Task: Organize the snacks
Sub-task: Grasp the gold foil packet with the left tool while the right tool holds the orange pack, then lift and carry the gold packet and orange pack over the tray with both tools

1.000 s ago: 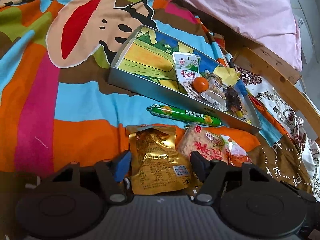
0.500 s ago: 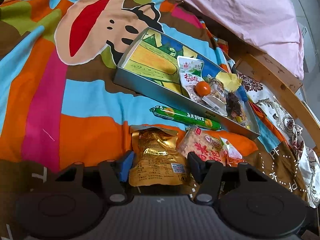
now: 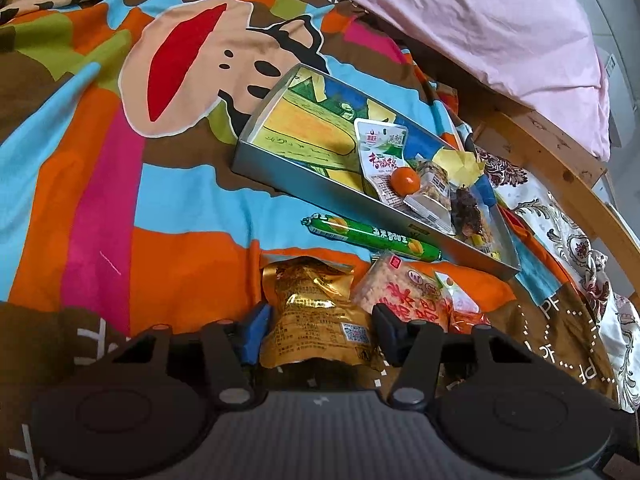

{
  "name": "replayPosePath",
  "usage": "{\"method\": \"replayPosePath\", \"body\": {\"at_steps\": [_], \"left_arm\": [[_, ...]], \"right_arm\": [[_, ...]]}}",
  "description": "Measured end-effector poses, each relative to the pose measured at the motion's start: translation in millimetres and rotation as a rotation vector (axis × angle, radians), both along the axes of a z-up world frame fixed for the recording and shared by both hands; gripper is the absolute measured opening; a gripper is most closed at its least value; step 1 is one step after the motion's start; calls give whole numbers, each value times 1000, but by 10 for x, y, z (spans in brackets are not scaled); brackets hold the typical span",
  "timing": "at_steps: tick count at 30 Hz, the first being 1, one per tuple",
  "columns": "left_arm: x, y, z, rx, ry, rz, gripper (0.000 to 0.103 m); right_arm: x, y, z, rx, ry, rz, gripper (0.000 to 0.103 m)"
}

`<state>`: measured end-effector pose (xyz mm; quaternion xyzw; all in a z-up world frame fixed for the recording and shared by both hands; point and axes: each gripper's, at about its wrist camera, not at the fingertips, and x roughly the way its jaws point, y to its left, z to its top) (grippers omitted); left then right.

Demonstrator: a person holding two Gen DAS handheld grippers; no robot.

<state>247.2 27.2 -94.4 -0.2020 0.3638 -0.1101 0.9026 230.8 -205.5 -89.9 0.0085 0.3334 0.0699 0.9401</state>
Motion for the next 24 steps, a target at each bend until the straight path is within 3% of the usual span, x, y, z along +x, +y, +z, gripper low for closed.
{"method": "replayPosePath", "body": {"at_steps": [6, 13, 24], "left_arm": [[-1, -1, 2, -3, -5, 4, 59], [-2, 15, 16, -12, -18, 15, 59], [-64, -17, 84, -20, -73, 16, 59]], "right_arm": [[-20, -13, 26, 1, -18, -3, 48], [-52, 122, 19, -133, -67, 30, 47], [-107, 198, 58, -232, -147, 45, 47]]}}
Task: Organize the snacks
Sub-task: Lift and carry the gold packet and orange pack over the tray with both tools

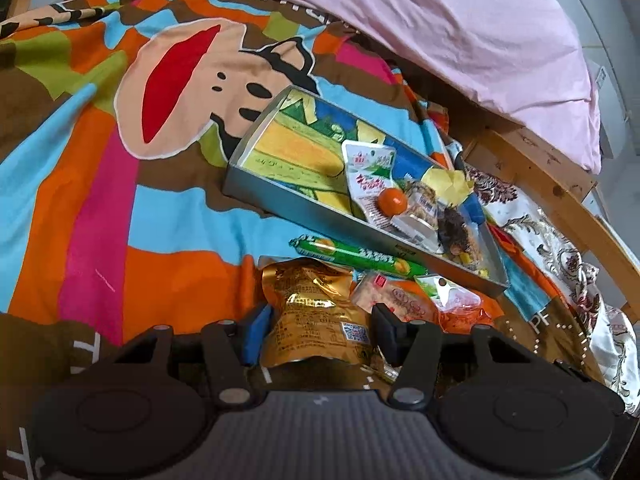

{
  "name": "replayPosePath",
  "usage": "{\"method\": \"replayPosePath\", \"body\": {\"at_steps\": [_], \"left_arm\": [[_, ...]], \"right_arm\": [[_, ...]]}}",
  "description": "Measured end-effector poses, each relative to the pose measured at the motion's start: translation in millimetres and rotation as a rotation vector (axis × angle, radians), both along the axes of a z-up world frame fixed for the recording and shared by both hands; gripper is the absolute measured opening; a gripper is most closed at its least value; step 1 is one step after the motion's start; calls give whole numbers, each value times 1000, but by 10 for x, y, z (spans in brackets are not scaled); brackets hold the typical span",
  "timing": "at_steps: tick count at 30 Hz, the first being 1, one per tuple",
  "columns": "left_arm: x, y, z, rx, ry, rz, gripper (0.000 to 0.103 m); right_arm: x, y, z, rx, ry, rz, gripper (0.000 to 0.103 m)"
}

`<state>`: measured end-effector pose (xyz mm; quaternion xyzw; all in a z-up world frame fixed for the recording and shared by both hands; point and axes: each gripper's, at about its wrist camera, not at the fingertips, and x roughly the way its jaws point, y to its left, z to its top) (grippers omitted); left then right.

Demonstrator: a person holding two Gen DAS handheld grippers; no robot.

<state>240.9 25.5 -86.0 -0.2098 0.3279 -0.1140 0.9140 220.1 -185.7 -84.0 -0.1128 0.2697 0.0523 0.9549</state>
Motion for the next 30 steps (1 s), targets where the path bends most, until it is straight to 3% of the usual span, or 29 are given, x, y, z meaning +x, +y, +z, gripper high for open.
{"method": "replayPosePath", "body": {"at_steps": [14, 25, 30], "left_arm": [[-109, -107, 152, -16, -149, -28, 59], [-139, -149, 213, -52, -195, 11, 59], [-84, -193, 290, -22, -214, 37, 59]], "right_arm": [[-78, -13, 101, -15, -81, -2, 47], [-100, -106, 256, 47, -143, -20, 47], [-72, -170, 338, 76, -174, -35, 47]]}}
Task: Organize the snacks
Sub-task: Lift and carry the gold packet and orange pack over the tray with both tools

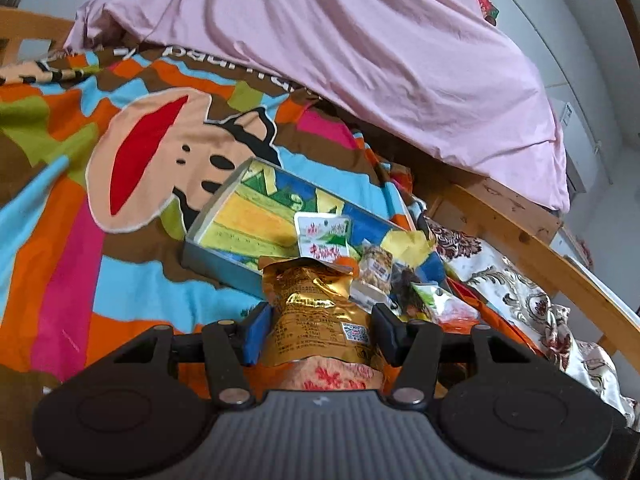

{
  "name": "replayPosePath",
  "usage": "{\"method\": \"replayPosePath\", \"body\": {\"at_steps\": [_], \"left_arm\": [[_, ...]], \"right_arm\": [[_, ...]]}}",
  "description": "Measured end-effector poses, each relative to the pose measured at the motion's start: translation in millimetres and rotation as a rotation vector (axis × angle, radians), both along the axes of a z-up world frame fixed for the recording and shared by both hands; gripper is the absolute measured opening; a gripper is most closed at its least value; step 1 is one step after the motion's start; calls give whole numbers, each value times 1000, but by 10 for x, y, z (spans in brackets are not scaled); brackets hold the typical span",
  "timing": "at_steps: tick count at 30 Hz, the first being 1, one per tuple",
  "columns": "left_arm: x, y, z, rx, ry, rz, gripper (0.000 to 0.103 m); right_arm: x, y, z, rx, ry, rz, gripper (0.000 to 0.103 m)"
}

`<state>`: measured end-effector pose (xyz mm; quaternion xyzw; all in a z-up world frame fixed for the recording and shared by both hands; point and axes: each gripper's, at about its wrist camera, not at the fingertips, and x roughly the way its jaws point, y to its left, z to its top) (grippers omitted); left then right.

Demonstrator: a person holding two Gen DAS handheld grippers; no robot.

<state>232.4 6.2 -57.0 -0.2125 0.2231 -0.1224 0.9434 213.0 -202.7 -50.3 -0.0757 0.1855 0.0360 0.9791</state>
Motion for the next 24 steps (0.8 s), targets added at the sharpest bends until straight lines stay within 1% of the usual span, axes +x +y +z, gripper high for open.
{"method": "replayPosePath", "body": {"at_steps": [2, 6, 9, 13, 16, 20, 22, 24], "left_arm": [[27, -17, 44, -3, -8, 12, 59], [89, -69, 140, -20, -22, 29, 59], [182, -128, 232, -32, -27, 32, 59], [360, -245, 390, 0, -55, 17, 59], [571, -337, 501, 23, -75, 1, 59], [981, -485, 580, 45, -92, -15, 59], [1197, -548, 569, 40, -86, -23, 59], [1416, -613, 531, 26, -62, -31, 59]], "right_arm": [[35, -44, 33, 19, -2, -3, 47], [123, -105, 88, 26, -14, -1, 47], [251, -138, 154, 8, -48, 14, 47], [513, -200, 229, 8, -95, 23, 47], [785, -269, 251, 17, -120, 21, 47], [1172, -433, 277, 56, -146, 15, 47], [1388, -531, 252, 78, -144, 17, 47], [1612, -632, 190, 100, -129, 9, 47]]}}
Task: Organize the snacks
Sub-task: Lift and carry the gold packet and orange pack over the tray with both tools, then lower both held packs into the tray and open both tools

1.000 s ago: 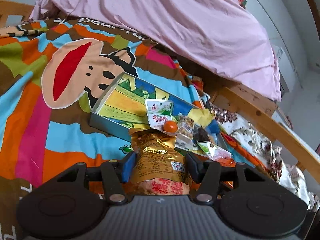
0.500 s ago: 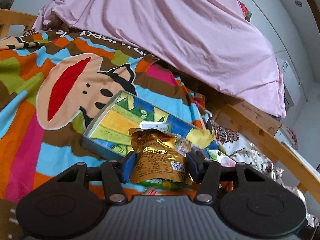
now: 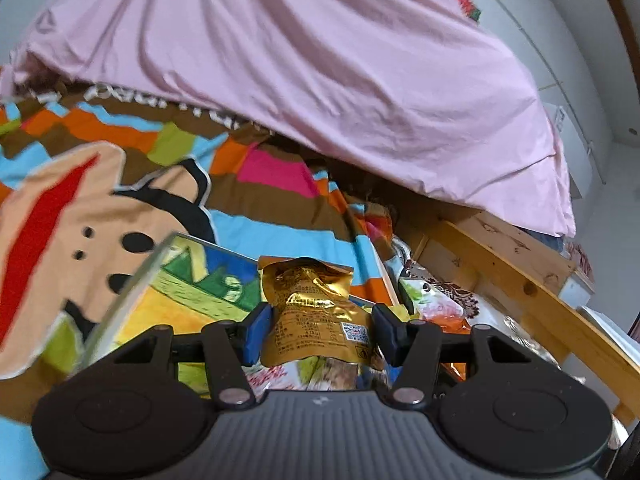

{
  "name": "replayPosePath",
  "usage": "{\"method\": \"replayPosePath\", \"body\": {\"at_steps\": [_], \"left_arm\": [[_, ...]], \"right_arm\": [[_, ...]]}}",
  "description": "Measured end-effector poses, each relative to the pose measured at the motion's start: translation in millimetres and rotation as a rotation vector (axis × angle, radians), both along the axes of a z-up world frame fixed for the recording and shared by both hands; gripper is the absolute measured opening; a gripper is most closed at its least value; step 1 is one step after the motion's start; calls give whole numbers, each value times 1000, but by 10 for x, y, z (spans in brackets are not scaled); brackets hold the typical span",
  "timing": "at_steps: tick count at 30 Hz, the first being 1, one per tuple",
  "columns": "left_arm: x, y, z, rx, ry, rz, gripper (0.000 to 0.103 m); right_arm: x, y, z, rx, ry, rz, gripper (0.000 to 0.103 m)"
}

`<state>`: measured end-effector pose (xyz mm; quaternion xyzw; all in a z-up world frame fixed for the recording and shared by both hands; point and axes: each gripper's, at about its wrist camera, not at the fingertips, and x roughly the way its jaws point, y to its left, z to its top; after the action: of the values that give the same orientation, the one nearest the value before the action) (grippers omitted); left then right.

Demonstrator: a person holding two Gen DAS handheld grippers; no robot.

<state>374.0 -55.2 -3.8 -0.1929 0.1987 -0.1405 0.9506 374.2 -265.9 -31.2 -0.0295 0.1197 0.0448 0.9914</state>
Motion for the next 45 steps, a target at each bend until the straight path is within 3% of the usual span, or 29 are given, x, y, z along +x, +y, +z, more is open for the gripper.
{"method": "replayPosePath", "body": {"at_steps": [6, 9, 17, 24, 26, 31, 39, 45], "left_arm": [[516, -242, -159, 45, 57, -31, 59], [705, -347, -281, 63, 97, -34, 59], [934, -639, -552, 191, 138, -55, 59], [1029, -725, -610, 203, 184, -18, 63], [1022, -683, -628, 158, 189, 1, 67], [952, -515, -609, 24, 179, 53, 78], [647, -332, -286, -13, 112, 152, 102], [306, -85, 19, -48, 85, 213, 102]], "right_arm": [[527, -295, -206, 106, 101, 7, 48], [704, -333, -313, 86, 149, 29, 48], [890, -480, -383, 174, 223, 43, 49], [969, -584, -417, 252, 300, 78, 57], [965, -614, -401, 274, 294, 87, 70], [912, -646, -295, 270, 269, 118, 78], [505, -786, 178, 238, 58, 152, 92], [85, -790, 582, 229, -74, 170, 102]]}}
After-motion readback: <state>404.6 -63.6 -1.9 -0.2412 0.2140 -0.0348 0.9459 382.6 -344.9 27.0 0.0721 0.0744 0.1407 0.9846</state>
